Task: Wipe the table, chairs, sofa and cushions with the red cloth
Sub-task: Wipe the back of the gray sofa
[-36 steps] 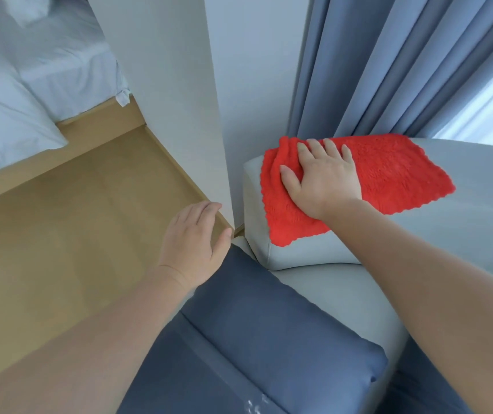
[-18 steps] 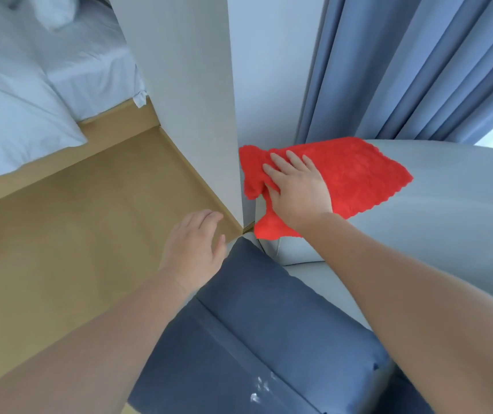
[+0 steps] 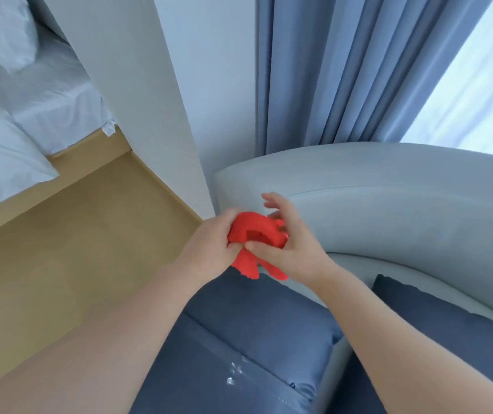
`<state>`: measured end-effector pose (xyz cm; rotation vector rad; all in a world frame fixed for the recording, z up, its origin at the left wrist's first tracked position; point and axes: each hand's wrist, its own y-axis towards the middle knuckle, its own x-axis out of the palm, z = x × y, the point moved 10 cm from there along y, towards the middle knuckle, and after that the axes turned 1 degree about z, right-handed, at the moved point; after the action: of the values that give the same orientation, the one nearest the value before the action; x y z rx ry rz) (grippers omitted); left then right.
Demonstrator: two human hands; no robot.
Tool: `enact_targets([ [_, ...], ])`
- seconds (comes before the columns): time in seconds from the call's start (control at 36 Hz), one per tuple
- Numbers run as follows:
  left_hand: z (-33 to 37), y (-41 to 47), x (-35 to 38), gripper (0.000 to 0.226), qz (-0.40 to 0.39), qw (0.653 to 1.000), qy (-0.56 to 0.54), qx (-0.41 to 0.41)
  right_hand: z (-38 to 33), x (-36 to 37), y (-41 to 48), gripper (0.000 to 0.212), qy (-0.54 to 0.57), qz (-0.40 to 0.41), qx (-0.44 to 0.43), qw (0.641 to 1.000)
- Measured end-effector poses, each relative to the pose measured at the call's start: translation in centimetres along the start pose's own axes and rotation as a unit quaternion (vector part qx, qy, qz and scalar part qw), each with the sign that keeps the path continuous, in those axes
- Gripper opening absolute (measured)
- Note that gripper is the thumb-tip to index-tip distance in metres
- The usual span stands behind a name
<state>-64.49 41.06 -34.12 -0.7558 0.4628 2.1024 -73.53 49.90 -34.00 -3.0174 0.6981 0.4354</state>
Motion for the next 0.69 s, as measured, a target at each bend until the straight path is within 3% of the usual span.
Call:
enact_targets([
  [0.06, 1.5, 0.4, 0.3, 0.040, 0.015, 0.999, -0.036, 0.013, 2.8, -0.3, -1.9, 0.087, 0.100, -0.064, 0.072, 0.990],
  [0.14, 3.8, 0.7, 2.5, 0.040, -0.006, 0.996, -0.077, 0.044, 5.1, 0.5, -4.1, 0.088, 0.308, -0.083, 0.140, 0.937],
  [0.25, 5.4, 1.1, 7.6, 0.048, -0.139, 0.987, -0.029, 0.079, 7.7, -1.6, -4.9, 0.035, 0.415, 0.107, 0.169, 0.888],
  [0.33, 4.8, 2.7, 8.1, 0.058, -0.188, 0.969, 0.101, 0.126, 9.5, -4.9, -5.8, 0.022, 0.381, 0.222, 0.161, 0.883],
  [0.44, 4.3, 7.4, 6.2, 0.048, -0.111, 0.936, 0.284, 0.175, 10.9, -10.4, -7.2, 0.030, 0.289, 0.348, 0.146, 0.880],
  [0.56, 3.4, 11.8, 6.3, 0.046, -0.088, 0.913, 0.351, 0.190, 12.5, -14.8, -7.2, 0.024, 0.210, 0.442, 0.129, 0.863],
  [0.69, 1.4, 14.6, 6.4, 0.049, -0.091, 0.917, 0.336, 0.194, 13.7, -18.9, -6.0, 0.045, 0.137, 0.556, 0.103, 0.813],
])
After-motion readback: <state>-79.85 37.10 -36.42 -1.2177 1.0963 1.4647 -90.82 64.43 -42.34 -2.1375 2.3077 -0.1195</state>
